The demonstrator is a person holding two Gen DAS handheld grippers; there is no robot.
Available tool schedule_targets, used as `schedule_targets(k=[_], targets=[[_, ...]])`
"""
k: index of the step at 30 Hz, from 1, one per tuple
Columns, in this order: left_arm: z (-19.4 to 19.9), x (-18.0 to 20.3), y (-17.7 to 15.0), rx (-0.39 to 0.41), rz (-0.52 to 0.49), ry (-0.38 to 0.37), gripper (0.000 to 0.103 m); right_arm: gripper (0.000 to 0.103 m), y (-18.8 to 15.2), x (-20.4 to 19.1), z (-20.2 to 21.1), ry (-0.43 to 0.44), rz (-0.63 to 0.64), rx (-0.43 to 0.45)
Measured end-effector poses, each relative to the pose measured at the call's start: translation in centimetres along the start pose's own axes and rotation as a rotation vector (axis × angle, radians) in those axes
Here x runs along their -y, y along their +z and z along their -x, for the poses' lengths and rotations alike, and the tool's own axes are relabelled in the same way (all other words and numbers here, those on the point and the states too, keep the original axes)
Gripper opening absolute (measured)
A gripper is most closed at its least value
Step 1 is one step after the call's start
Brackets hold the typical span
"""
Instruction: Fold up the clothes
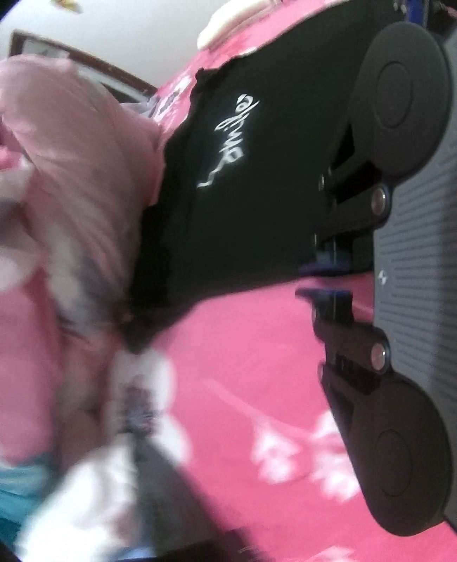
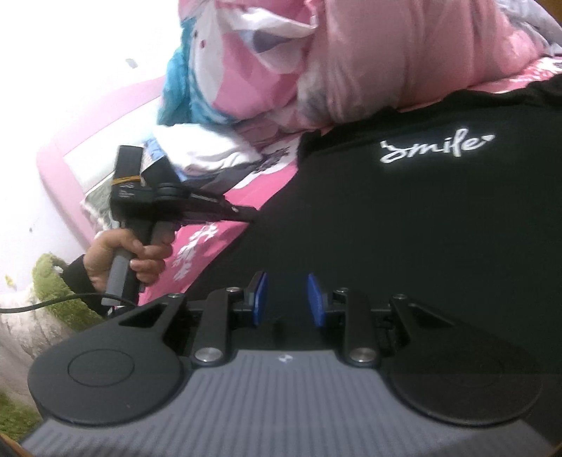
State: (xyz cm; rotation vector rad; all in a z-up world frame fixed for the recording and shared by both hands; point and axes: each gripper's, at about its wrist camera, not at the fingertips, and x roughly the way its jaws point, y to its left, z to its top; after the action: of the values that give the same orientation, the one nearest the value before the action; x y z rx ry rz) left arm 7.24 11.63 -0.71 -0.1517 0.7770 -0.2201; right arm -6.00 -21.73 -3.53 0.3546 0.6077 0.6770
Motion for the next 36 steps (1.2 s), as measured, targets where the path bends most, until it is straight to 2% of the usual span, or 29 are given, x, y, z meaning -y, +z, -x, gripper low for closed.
schedule_targets(k=[4, 6, 9, 12, 15, 18, 22, 25, 27, 29, 31, 33, 35, 36], targets=[[-2.1, 2.6, 1.3, -0.025, -0.056, -0.088, 0.017, 0.026, 0.6, 1.4, -0.3, 0.015, -0.059, 0.028], [-4.3, 3.3, 1.5, -0.055, -0.083, -0.055, 0.017, 0.026, 0.8, 2.1, -0.4, 0.005, -0.084, 0.034], [-6.5, 1.7, 1.7, -0.048, -0.048, -0.004, 0.005, 0.026, 0.8, 3.3, 0.2, -0.045, -0.111, 0.041], [-5.9, -0.1, 2.8, -0.014, 0.008, 0.036, 0.006, 0.026, 1.0, 4.9, 1.9, -0.124, -0.145, 0.045], [-5.3, 0.2, 3.9, 0.018, -0.013, 0.038, 0.023, 0.026, 2.0, 6.7, 3.0, -0.161, -0.199, 0.052], [-5.2, 2.1, 4.8, 0.018, -0.048, -0.048, 0.025, 0.026, 4.2, 7.5, 2.0, -0.16, -0.22, 0.052], [-7.4, 6.7, 5.0, -0.049, -0.142, -0.174, 0.03, 0.026, 7.7, 8.4, -1.7, -0.132, -0.245, 0.02], [-10.0, 8.2, 4.5, -0.076, -0.186, -0.167, 0.032, 0.026, 10.0, 9.9, -4.7, -0.103, -0.279, -0.01], [-11.7, 8.6, 4.2, -0.085, -0.189, -0.153, 0.03, 0.026, 10.8, 11.6, -5.7, -0.151, -0.274, -0.015], [-12.1, 6.5, 4.5, -0.06, -0.1, -0.156, 0.026, 0.026, 11.2, 14.2, -4.8, -0.257, -0.289, -0.005], [-11.8, 4.0, 5.1, -0.017, -0.011, -0.129, 0.027, 0.02, 11.3, 17.0, -3.0, -0.359, -0.32, 0.025], [-11.8, 1.7, 5.3, 0.019, 0.073, -0.107, 0.029, 0.019, 11.1, 19.4, 0.2, -0.433, -0.388, 0.104], [-12.0, 0.0, 5.4, 0.034, 0.159, -0.127, 0.029, 0.017, 10.9, 21.9, 3.4, -0.507, -0.457, 0.184], [-11.9, -0.4, 5.5, 0.04, 0.192, -0.134, 0.032, 0.019, 10.9, 22.7, 4.7, -0.536, -0.478, 0.22]])
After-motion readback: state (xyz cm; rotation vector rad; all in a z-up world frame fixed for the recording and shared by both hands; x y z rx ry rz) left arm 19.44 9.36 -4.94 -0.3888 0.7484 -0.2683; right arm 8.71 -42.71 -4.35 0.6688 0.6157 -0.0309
